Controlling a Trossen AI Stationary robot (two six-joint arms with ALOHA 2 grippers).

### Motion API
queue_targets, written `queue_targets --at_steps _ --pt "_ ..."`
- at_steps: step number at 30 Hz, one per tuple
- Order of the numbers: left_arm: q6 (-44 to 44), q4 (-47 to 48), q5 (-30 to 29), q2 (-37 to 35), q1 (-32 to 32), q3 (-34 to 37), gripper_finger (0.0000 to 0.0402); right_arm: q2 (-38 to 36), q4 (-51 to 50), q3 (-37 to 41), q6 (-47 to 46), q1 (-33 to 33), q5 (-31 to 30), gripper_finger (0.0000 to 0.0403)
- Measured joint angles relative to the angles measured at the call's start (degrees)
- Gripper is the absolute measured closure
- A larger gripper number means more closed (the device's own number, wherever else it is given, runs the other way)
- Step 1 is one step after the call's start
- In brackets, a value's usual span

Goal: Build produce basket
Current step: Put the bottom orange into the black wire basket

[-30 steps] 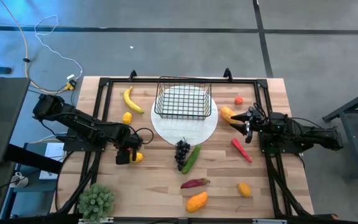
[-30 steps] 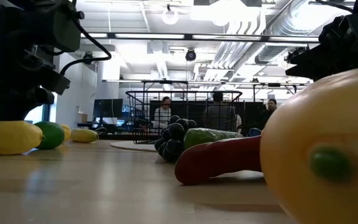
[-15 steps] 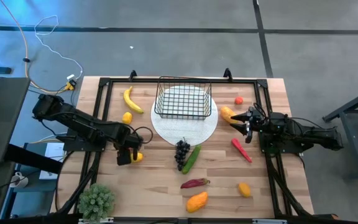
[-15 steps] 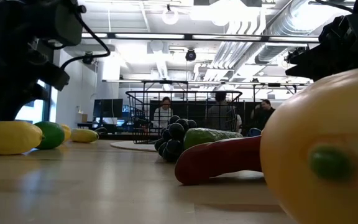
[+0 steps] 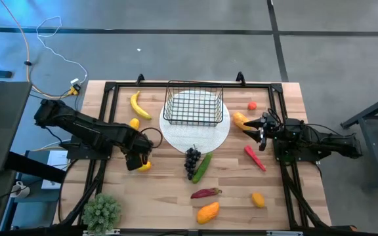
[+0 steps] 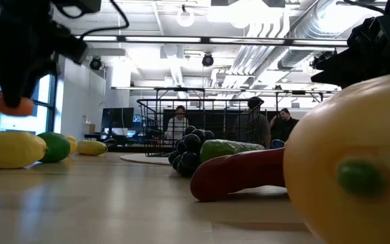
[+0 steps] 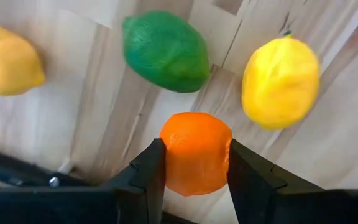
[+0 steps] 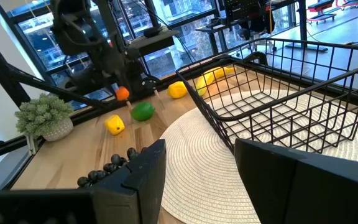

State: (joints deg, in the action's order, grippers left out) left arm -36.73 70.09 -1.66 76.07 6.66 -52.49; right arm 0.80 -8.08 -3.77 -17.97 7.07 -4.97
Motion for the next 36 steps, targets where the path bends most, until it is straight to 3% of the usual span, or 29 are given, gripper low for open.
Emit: queue_targets --at_steps 10,19,26,36 --pt "-4.2 2.3 -10.3 0.0 -3.2 -12.5 0.0276 0.0 0.0 0.0 0.0 0.0 0.0 0.0229" --pt "2.5 -3.5 -20.8 0.0 -13.3 -20.6 0.0277 0.0 0.0 0.0 0.0 0.0 0.0 0.0229" --pt "11.8 -18.7 -21.4 0.2 -23.4 -21.4 0.0277 0.0 0.0 0.0 0.0 0.0 0.0 0.0229" --pt "21.4 -38.2 -16.0 2.9 -35.6 -21.4 0.0277 0.0 0.0 0.0 0.0 0.0 0.0 0.0229"
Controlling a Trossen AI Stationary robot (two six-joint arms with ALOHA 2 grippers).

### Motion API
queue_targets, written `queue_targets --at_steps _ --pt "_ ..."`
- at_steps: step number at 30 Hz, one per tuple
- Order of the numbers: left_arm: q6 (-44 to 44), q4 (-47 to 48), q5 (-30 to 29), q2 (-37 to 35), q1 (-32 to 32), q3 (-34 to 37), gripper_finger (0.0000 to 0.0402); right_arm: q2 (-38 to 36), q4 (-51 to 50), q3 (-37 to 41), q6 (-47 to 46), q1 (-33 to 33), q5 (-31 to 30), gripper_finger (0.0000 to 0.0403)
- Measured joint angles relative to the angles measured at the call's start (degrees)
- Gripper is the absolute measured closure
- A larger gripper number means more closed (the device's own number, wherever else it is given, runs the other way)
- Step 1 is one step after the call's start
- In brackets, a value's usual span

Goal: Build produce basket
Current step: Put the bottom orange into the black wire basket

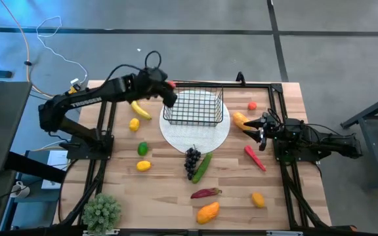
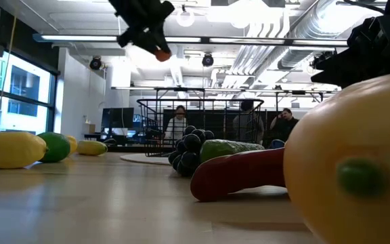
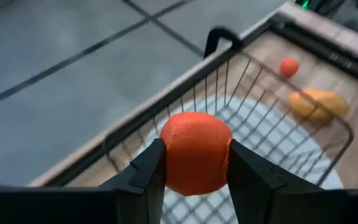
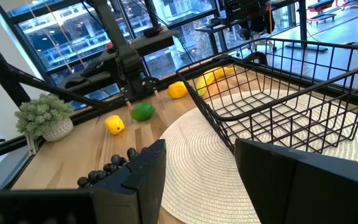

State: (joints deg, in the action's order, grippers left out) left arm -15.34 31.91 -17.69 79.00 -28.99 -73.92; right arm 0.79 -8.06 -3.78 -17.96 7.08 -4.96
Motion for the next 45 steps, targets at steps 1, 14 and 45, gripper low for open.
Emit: queue_targets --at_steps 1,14,45 --pt "0.7 -1.7 0.6 0.6 -0.7 -0.1 0.0277 0.0 0.0 0.0 0.0 0.0 0.0 0.0229" --pt "3.1 -5.4 4.5 13.3 -4.1 0.0 0.0277 0.0 0.1 0.0 -10.8 0.0 -1.3 0.0229" --pt "-1.0 6.9 9.6 20.9 0.3 0.0 0.0256 0.0 0.2 0.0 -11.6 0.0 -2.6 0.0229"
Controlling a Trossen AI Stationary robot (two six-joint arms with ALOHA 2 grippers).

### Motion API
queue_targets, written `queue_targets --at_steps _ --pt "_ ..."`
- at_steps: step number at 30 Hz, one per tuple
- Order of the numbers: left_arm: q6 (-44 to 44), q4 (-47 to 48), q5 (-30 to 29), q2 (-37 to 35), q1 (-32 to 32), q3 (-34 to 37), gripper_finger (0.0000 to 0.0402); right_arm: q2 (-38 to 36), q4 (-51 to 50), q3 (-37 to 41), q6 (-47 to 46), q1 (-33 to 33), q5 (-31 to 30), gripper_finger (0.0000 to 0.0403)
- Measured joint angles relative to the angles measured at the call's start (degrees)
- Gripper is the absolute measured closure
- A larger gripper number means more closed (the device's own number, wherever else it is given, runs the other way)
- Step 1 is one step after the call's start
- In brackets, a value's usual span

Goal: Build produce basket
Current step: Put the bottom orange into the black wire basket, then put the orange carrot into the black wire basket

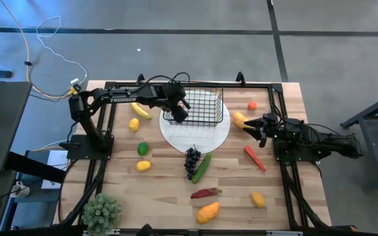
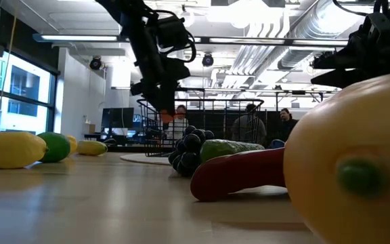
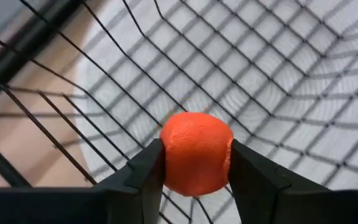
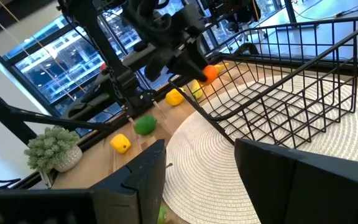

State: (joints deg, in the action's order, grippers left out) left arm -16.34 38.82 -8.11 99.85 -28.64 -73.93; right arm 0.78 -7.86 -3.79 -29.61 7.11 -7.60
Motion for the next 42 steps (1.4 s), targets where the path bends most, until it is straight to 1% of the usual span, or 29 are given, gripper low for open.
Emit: queue_targets --at_steps 9,15,23,26,35,39,42 --pt "-1.7 1.3 3.8 0.0 -0.1 0.0 0.0251 0.0 0.0 0.0 0.0 0.0 0.0 0.0229" --pt "-3.0 1.3 4.0 0.0 -0.1 0.0 0.0247 0.0 0.0 0.0 0.0 0.0 0.0 0.0229" --pt "-1.7 1.5 4.3 -0.1 -0.1 0.0 0.0206 0.0 0.0 0.0 0.0 0.0 0.0 0.0229" --pt "-1.7 2.0 4.3 -0.1 -0.1 -0.1 0.0196 0.0 0.0 0.0 0.0 0.0 0.0 0.0229" --pt "-1.5 3.9 5.0 -0.1 -0.1 -3.1 0.0193 0.0 -0.6 -0.5 -0.2 0.0 -0.1 0.0229" --pt "-1.5 4.9 6.5 -0.5 -0.2 -5.4 0.0193 0.0 -0.7 -3.5 0.0 0.0 -1.7 0.0229" --pt "-1.4 7.8 6.6 -0.5 0.0 -8.1 0.0193 0.0 -5.1 -6.4 0.0 0.0 -2.3 0.0229"
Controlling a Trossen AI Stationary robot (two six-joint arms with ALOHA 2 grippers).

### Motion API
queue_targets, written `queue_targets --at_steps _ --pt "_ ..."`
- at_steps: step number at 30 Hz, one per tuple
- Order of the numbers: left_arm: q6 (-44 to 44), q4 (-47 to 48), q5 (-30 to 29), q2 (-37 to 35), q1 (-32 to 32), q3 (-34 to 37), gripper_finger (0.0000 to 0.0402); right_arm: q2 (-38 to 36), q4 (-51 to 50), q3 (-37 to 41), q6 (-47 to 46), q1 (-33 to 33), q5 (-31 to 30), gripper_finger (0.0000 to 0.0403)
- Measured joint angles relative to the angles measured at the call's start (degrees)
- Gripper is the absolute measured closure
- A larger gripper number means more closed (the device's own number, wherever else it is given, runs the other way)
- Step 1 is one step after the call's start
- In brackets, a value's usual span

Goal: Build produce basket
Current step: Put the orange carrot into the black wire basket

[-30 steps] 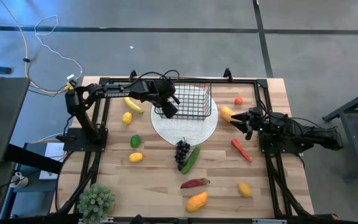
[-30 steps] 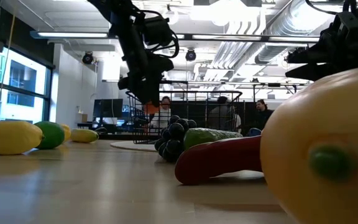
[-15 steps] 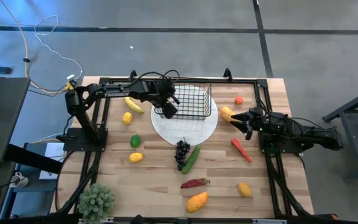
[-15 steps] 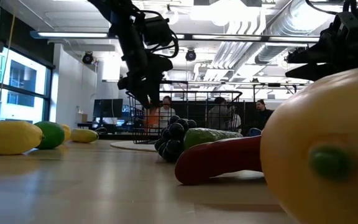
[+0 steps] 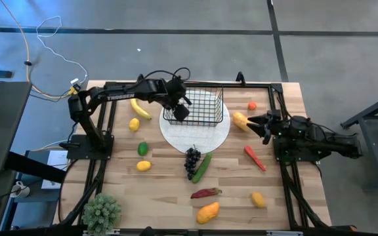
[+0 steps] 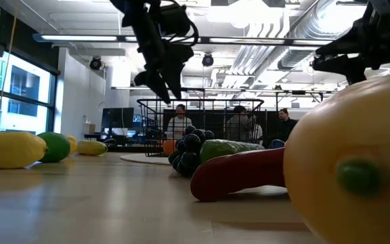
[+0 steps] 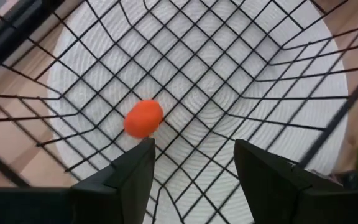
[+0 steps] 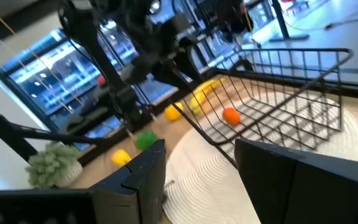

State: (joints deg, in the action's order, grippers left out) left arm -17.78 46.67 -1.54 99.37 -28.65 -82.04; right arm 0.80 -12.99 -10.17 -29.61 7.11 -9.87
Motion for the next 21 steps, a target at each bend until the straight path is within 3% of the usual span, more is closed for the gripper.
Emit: queue_targets --at_steps 10,14,21 --pt "2.9 10.7 1.3 -0.1 4.5 -8.4 0.0193 3.8 -22.6 -12.3 -4.8 0.0 1.2 0.0229" --pt "1.5 12.5 6.0 -1.6 5.8 -8.5 0.0193 10.4 -29.4 -17.3 -8.9 0.0 5.5 0.0229" --pt "-1.5 15.7 4.8 -5.5 9.0 -8.5 0.0193 24.8 -38.5 -24.1 -11.8 0.0 11.8 0.0229"
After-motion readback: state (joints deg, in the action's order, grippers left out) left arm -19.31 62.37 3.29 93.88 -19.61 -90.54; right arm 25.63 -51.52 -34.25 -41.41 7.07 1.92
